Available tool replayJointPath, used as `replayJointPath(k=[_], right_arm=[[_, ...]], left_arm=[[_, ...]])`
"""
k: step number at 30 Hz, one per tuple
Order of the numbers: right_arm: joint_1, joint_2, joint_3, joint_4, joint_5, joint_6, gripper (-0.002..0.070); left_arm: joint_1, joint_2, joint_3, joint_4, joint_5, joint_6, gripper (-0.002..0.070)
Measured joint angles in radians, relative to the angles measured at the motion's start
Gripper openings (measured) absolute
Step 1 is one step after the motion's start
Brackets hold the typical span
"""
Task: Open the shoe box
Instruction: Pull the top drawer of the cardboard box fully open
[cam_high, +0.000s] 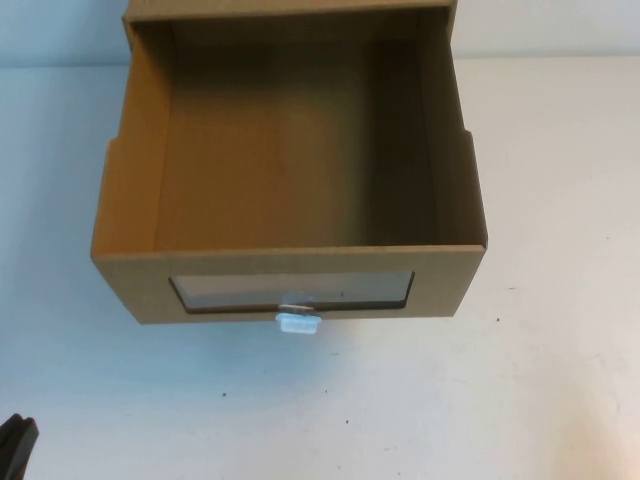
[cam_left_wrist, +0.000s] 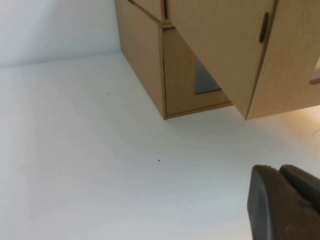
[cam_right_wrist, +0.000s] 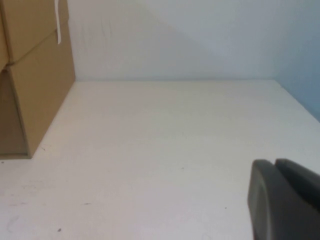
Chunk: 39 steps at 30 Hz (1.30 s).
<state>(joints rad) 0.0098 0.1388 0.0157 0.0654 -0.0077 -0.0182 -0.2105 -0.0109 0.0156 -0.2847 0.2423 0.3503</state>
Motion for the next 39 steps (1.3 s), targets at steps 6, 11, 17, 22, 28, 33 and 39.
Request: replayJointPath(k=[6, 11, 17, 22, 28, 33, 39], right_arm=[[0.0, -0.143, 0.007, 0.0, 0.14, -0.002, -0.0013], [0.0, -0.146, 0.007, 0.0, 0.296, -0.002, -0.0013], [0.0, -0.146, 0.007, 0.0, 0.362, -0.002, -0.0013], [0.0, -0.146, 0.007, 0.0, 0.365, -0.002, -0.0014], [0.0, -0.146, 0.007, 0.0, 0.365, -0.002, -0.0013], [0.0, -0.146, 0.007, 0.0, 0.365, -0.002, -0.0013], [0.0, -0.146, 0.007, 0.0, 0.365, -0.002, -0.0013]], left_arm=[[0.0, 0.0, 0.0, 0.0, 0.0, 0.0, -0.0005], [0.0, -0.002, 0.0, 0.0, 0.002, 0.0, -0.0005], [0.0, -0.002, 0.0, 0.0, 0.004, -0.002, -0.0005], [0.0, -0.002, 0.0, 0.0, 0.004, -0.002, -0.0005], [0.0, -0.002, 0.0, 0.0, 0.004, -0.002, -0.0005], [0.0, -0.002, 0.0, 0.0, 0.004, -0.002, -0.0005], [0.0, -0.002, 0.0, 0.0, 0.004, -0.002, -0.0005]])
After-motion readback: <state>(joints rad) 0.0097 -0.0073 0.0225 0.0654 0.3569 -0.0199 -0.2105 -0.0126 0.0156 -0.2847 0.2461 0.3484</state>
